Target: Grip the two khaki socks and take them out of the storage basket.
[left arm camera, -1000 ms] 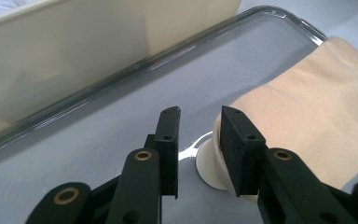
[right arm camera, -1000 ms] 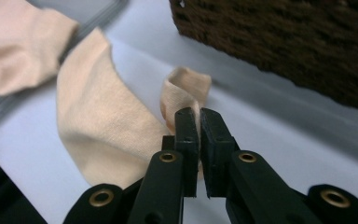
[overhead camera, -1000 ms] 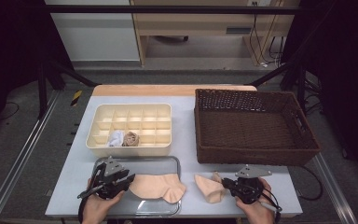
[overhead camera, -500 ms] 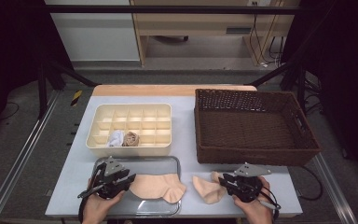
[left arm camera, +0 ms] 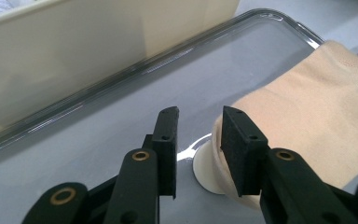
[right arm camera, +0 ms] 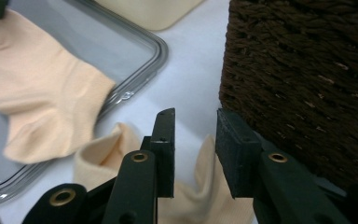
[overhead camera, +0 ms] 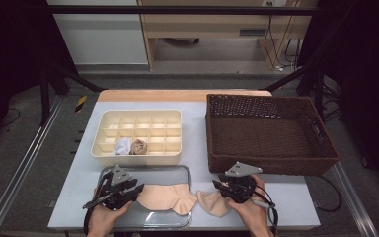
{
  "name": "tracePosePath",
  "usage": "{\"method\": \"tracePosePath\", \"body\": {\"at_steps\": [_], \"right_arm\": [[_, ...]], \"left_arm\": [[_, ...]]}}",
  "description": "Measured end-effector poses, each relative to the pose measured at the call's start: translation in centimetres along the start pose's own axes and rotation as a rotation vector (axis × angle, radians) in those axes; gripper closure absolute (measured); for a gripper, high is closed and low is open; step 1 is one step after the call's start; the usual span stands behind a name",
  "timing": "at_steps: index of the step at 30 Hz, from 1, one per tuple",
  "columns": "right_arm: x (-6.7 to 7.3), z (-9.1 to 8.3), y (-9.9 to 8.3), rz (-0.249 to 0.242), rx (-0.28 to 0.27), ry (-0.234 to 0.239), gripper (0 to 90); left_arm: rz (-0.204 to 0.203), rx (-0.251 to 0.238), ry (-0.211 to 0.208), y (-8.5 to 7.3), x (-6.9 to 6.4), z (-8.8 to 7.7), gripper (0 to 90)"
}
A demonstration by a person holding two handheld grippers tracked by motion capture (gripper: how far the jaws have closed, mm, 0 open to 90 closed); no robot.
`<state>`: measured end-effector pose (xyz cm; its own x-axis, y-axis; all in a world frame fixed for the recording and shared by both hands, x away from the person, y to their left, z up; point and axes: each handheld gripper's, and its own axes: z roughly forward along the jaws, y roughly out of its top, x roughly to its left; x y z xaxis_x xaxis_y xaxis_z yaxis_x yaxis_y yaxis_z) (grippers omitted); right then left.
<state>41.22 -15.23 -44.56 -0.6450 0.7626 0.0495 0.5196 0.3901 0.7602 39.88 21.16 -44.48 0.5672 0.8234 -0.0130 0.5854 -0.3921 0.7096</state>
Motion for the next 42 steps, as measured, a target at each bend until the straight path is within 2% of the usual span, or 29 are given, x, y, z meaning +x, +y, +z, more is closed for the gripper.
{"method": "tracePosePath", "body": {"at_steps": [3,4,5,6,7,8,10,12,13,14,16,17,19,21,22,23,25,26,28,30,31,33,35,36,37,39,42], "right_arm": [[-0.1,0.6,0.2,0.003,0.025,-0.012,69.8],[-0.2,1.3,0.2,0.005,0.057,-0.029,73.5],[-0.2,1.3,0.2,0.005,0.057,-0.029,73.5],[-0.3,1.6,0.1,0.013,0.096,-0.034,83.7],[-0.3,1.6,0.1,0.013,0.096,-0.034,83.7],[-0.3,1.7,0.1,0.011,0.101,-0.030,88.4],[-0.2,1.6,0.3,0.011,0.096,-0.023,88.9],[0.0,1.1,0.7,0.018,0.063,-0.009,89.0],[0.0,0.8,1.0,0.017,0.024,0.007,89.0],[0.1,0.1,1.7,0.017,-0.038,0.025,89.0],[0.2,-0.8,2.2,0.014,-0.098,0.030,89.0],[0.2,-0.8,2.2,0.014,-0.098,0.030,89.0],[0.1,-1.6,2.1,-0.005,-0.139,0.022,88.8],[-0.4,-2.4,1.3,0.009,-0.158,0.020,88.6],[-1.3,-3.0,-0.1,0.037,-0.154,0.009,88.6],[-1.3,-3.0,-0.1,0.037,-0.154,0.009,88.6],[-2.4,-3.5,-1.7,0.075,-0.133,-0.007,88.5],[-3.5,-4.3,-3.3,0.121,-0.135,-0.025,88.4],[-3.9,-4.9,-4.1,0.140,-0.136,-0.031,88.1],[-4.1,-5.2,-4.6,0.145,-0.132,-0.035,87.8],[-4.1,-5.2,-5.4,0.157,-0.110,-0.034,87.3],[-4.0,-5.2,-5.7,0.159,-0.094,-0.035,86.5],[-3.9,-5.0,-5.9,0.160,-0.057,-0.047,84.7],[-3.9,-4.7,-6.1,0.160,-0.015,-0.055,81.0],[-3.9,-4.7,-6.1,0.160,-0.015,-0.055,81.0],[-3.8,-4.3,-6.4,0.154,0.035,-0.069,78.1],[-3.8,-4.2,-6.4,0.156,0.037,-0.070,75.9]], "left_arm": [[-0.002,-0.002,-0.001,0.0,0.0,0.0,66.5],[-0.003,-0.001,-0.001,0.0,0.0,0.0,66.5],[-0.003,-0.001,-0.001,0.0,0.0,0.0,66.5],[-0.002,0.000,-0.001,0.0,0.0,0.0,66.5],[-0.002,0.000,-0.002,0.0,0.1,0.0,66.5],[0.000,0.000,-0.001,0.0,0.1,0.0,66.5],[-0.001,0.000,0.000,0.0,0.1,0.0,66.5],[-0.002,0.000,0.000,0.0,0.1,0.0,66.5],[-0.002,0.000,0.001,0.0,0.1,0.1,66.5],[-0.004,0.000,0.001,0.0,0.1,0.1,66.5],[-0.005,-0.001,0.001,0.0,0.1,0.0,66.5],[-0.005,-0.001,0.001,0.0,0.1,0.0,66.5],[-0.008,-0.003,0.002,0.0,0.2,0.0,66.5],[-0.008,-0.003,0.004,0.0,0.2,0.0,66.5],[-0.008,0.001,0.004,0.0,0.2,0.0,66.5],[-0.008,0.001,0.004,0.0,0.2,0.0,66.4],[-0.009,0.001,0.004,0.0,0.2,0.1,66.5],[-0.007,0.002,0.002,0.0,0.0,0.2,66.5],[-0.005,0.004,0.002,0.0,0.0,0.3,66.4],[-0.005,0.006,0.003,0.0,0.0,0.3,66.4],[-0.004,0.009,0.002,0.0,0.0,0.3,66.4],[-0.005,0.006,0.003,0.0,0.0,0.3,66.4],[-0.001,0.005,0.002,0.0,-0.1,0.1,66.4],[-0.004,0.001,0.002,0.0,-0.1,0.1,66.3],[-0.004,0.001,0.001,-0.1,-0.1,0.1,66.3],[-0.008,0.002,0.000,-0.1,0.0,0.1,66.3],[-0.009,0.002,0.001,0.0,0.0,0.1,66.3]]}}
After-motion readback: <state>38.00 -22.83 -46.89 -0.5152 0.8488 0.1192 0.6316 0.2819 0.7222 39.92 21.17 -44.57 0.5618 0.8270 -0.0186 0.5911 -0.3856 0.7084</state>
